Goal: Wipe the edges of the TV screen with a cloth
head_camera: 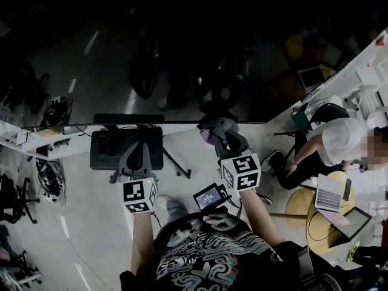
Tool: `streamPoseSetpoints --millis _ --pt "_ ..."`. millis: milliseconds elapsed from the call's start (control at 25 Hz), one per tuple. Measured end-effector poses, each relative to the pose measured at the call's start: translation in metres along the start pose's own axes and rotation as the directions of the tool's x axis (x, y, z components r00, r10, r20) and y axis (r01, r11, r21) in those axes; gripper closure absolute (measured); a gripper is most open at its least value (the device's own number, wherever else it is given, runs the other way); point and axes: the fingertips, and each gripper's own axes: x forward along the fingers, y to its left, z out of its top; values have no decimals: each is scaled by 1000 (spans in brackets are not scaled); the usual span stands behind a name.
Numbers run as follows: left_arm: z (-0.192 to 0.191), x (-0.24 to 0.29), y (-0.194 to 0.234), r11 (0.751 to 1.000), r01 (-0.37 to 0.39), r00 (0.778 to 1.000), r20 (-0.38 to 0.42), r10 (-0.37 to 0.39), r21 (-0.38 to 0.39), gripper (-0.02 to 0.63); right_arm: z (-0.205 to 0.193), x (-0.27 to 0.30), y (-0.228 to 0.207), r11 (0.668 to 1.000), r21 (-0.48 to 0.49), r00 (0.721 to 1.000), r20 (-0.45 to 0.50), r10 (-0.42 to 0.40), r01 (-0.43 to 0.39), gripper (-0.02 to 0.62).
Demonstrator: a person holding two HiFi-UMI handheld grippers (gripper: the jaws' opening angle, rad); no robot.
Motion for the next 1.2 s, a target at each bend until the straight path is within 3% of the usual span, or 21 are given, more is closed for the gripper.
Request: streamPoseSetpoints --millis 1200 --pt "-22 -36 91 992 -114 993 -28 112 -55 586 14 48 79 997 -15 997 -10 78 -78 500"
